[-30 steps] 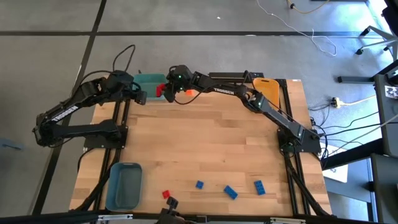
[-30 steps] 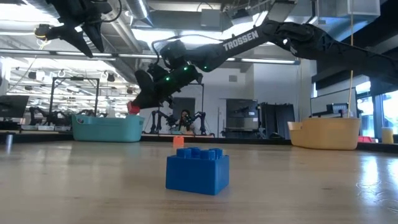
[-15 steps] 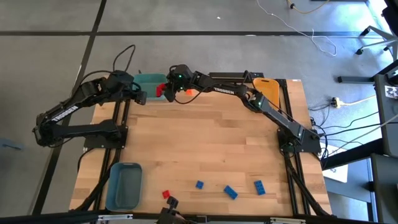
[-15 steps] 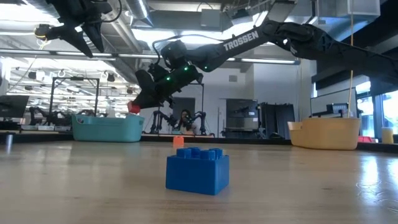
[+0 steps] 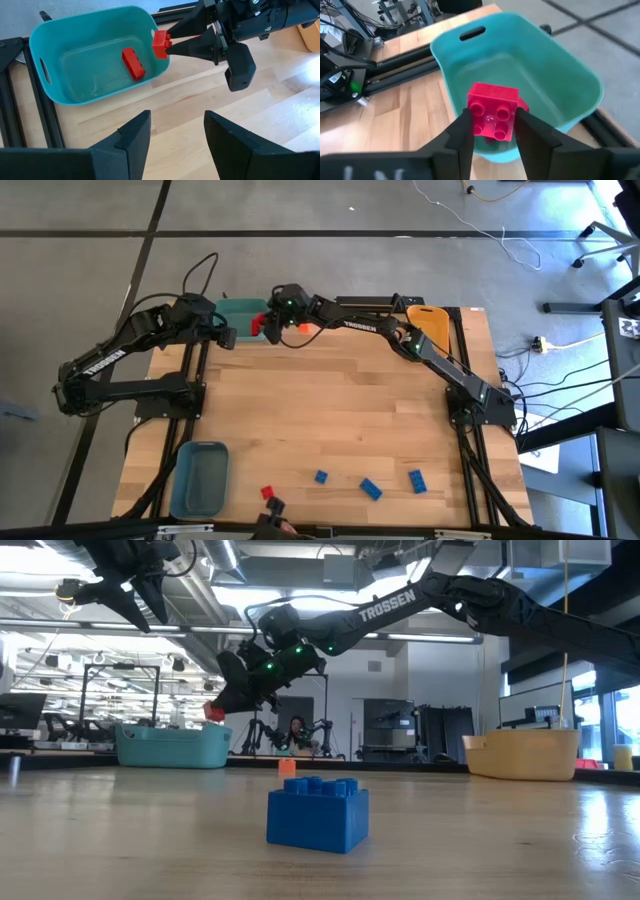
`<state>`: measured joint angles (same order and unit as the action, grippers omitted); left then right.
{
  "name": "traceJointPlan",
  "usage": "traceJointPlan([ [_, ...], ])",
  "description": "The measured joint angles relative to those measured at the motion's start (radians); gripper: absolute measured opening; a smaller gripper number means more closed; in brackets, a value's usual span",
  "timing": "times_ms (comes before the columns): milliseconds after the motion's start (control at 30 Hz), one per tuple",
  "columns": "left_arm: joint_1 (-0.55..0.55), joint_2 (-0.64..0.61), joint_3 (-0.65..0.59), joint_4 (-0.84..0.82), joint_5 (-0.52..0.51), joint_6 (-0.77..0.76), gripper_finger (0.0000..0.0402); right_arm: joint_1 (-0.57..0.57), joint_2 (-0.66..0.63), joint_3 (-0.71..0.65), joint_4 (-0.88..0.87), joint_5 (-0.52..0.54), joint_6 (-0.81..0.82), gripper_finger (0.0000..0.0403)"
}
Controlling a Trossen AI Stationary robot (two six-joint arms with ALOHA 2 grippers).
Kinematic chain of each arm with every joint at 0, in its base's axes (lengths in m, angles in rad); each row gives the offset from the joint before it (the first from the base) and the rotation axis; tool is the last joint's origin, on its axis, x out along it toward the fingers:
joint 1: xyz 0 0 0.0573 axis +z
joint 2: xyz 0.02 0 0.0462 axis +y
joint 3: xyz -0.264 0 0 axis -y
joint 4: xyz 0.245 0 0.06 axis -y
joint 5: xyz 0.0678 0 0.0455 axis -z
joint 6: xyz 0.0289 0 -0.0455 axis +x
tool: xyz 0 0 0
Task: Sort & place blocks by color
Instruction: Put the red game piece into the green bin
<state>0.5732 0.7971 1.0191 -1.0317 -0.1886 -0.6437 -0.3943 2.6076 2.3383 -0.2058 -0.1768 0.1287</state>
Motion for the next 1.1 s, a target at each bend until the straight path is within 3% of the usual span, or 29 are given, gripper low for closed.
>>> traceJointPlan([
  [267, 0.000, 0.000, 0.000, 0.000, 0.000, 0.000, 0.0177, 0.005, 0.000, 0.000, 0.060, 0.000, -0.005, 0.0182],
  [633, 0.000, 0.000, 0.000, 0.000, 0.000, 0.000, 0.0177, 0.005, 0.000, 0.001, 0.099, -0.006, -0.001, 0.0181],
  [700, 0.000, 0.000, 0.000, 0.000, 0.000, 0.015, 0.0177, 0.005, 0.000, 0.015, 0.106, -0.066, 0.003, 0.0181],
  [933, 0.000, 0.000, 0.000, 0.000, 0.006, 0.061, 0.0177, -0.002, -0.106, 0.014, 0.079, -0.421, 0.066, 0.0181],
  [1100, 0.000, 0.000, 0.000, -0.007, 0.018, 0.159, 0.0177, 0.018, -0.203, 0.017, -0.159, -0.435, -0.051, 0.0181],
])
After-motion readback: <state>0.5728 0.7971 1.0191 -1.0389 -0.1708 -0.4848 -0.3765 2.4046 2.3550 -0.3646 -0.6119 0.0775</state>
